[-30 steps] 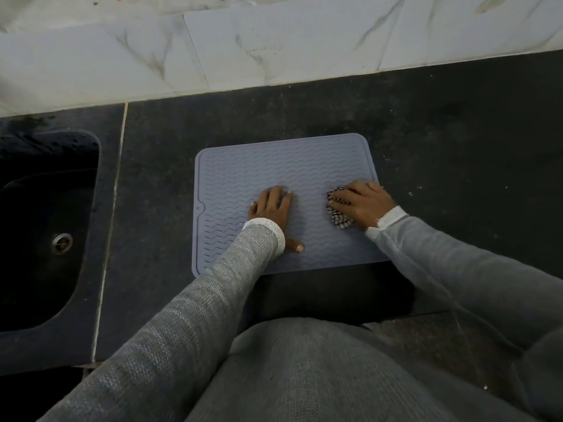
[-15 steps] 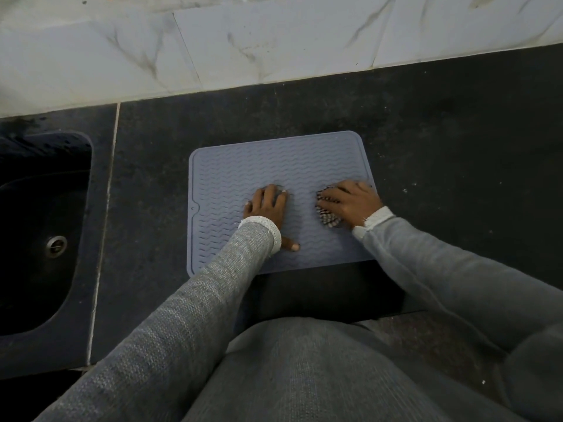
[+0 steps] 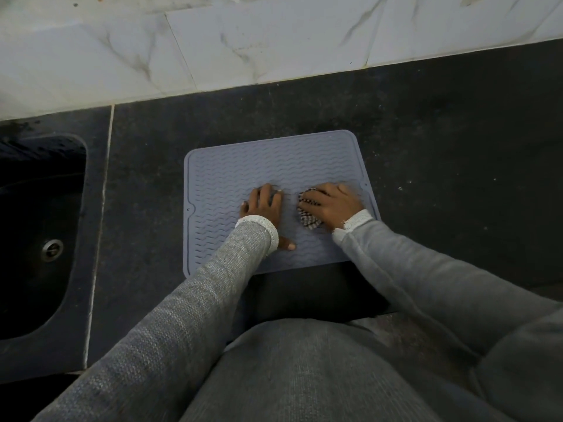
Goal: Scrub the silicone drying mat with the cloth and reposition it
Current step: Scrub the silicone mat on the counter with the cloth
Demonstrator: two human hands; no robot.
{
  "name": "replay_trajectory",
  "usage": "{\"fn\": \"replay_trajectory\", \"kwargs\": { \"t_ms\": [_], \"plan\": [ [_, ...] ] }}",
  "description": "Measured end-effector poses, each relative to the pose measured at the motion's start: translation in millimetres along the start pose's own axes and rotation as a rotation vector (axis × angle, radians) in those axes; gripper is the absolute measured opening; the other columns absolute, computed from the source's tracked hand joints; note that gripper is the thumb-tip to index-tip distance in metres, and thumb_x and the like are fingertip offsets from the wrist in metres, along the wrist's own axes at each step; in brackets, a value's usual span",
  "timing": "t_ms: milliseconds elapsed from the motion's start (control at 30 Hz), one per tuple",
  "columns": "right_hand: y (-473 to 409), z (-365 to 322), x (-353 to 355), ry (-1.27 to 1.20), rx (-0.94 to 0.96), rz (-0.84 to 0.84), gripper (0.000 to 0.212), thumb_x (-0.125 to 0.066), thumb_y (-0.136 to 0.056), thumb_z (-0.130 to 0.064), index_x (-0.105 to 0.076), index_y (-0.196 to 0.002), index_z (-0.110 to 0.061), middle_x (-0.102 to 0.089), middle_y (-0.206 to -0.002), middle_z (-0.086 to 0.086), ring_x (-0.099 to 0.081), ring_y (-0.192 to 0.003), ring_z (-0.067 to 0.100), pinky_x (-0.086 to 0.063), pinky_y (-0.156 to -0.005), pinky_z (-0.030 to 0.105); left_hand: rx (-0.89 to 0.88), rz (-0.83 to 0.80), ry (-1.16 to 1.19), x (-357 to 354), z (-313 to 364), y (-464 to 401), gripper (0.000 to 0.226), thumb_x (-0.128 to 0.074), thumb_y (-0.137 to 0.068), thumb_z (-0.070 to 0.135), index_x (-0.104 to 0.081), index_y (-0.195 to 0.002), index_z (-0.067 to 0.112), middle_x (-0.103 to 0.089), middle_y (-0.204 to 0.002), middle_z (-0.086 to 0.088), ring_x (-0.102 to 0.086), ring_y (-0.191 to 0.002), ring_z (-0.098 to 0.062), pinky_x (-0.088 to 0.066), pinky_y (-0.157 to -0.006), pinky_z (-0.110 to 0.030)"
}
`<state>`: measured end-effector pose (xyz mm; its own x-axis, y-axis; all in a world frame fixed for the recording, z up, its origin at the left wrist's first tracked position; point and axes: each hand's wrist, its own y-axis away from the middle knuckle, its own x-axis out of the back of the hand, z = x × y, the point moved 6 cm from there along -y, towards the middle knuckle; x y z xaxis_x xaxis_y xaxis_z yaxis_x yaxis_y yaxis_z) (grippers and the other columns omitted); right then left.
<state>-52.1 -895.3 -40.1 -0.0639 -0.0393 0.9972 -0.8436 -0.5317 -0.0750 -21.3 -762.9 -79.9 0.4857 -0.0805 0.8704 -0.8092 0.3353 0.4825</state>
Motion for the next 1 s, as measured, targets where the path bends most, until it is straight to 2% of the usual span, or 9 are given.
{"fn": "replay_trajectory", "kwargs": {
  "t_ms": [233, 400, 467, 633, 767, 900, 1000],
  "plan": [
    [43, 56, 12, 0.081, -0.061, -0.061, 0.054, -0.093, -0.04, -0.02, -0.076, -0.091, -0.017, -0.072, -0.098, 0.003, -0.067, -0.083, 0.031, -0.051, -0.062, 0.041, -0.006, 0.021, 0.028, 0, 0, 0, 0.128, -0.081, -0.051, 0.059, -0.007, -0.148, 0.021, -0.003, -0.151, -0.005, 0.0, -0.141, -0.029, -0.013, -0.114, -0.054],
    [15, 35, 13, -0.019, -0.099, 0.001, 0.051, -0.087, -0.052, -0.011, -0.072, -0.101, -0.012, -0.069, -0.109, 0.01, -0.063, -0.098, 0.037, -0.048, -0.078, 0.049, -0.004, 0.017, 0.01, 1, 1, -1, 0.128, -0.081, -0.051, 0.059, -0.007, -0.148, 0.02, -0.002, -0.152, -0.007, 0.0, -0.141, -0.031, -0.015, -0.114, -0.054],
    [9, 28, 10, -0.023, -0.077, -0.011, 0.05, -0.085, -0.053, -0.008, -0.072, -0.101, -0.012, -0.068, -0.111, 0.01, -0.062, -0.099, 0.037, -0.048, -0.079, 0.05, -0.003, 0.015, 0.013, 0, 0, -1, 0.128, -0.081, -0.052, 0.059, -0.007, -0.148, 0.02, -0.002, -0.152, -0.007, 0.0, -0.141, -0.031, -0.014, -0.114, -0.054],
    [53, 61, 10, 0.002, -0.063, 0.034, 0.054, -0.09, -0.05, -0.015, -0.073, -0.101, -0.013, -0.07, -0.108, 0.01, -0.065, -0.089, 0.037, -0.05, -0.065, 0.046, 0.001, 0.021, 0.022, 1, 1, 0, 0.127, -0.082, -0.051, 0.058, -0.007, -0.148, 0.021, -0.003, -0.152, -0.005, -0.001, -0.141, -0.03, -0.015, -0.113, -0.054],
    [66, 78, 17, 0.066, -0.054, 0.037, 0.051, -0.091, -0.042, -0.005, -0.076, -0.09, -0.013, -0.073, -0.096, 0.007, -0.068, -0.079, 0.035, -0.05, -0.058, 0.041, 0.001, 0.022, 0.015, 2, 2, 1, 0.127, -0.082, -0.052, 0.058, -0.008, -0.148, 0.021, -0.005, -0.151, -0.005, -0.003, -0.141, -0.03, -0.016, -0.113, -0.055],
    [48, 73, 28, -0.006, -0.103, 0.099, 0.054, -0.089, -0.045, -0.003, -0.074, -0.095, -0.014, -0.072, -0.101, 0.008, -0.066, -0.084, 0.038, -0.05, -0.061, 0.045, 0.004, 0.004, 0.009, 1, 2, -1, 0.128, -0.081, -0.053, 0.058, -0.006, -0.148, 0.021, -0.003, -0.152, -0.006, -0.001, -0.141, -0.03, -0.015, -0.114, -0.055],
    [22, 42, 25, -0.045, -0.06, 0.098, 0.051, -0.085, -0.051, -0.004, -0.073, -0.099, -0.014, -0.07, -0.105, 0.01, -0.065, -0.09, 0.037, -0.051, -0.07, 0.048, 0.0, 0.016, 0.004, 1, 1, -1, 0.127, -0.081, -0.052, 0.059, -0.007, -0.148, 0.02, -0.004, -0.152, -0.007, -0.003, -0.141, -0.03, -0.016, -0.113, -0.054]
  ]
}}
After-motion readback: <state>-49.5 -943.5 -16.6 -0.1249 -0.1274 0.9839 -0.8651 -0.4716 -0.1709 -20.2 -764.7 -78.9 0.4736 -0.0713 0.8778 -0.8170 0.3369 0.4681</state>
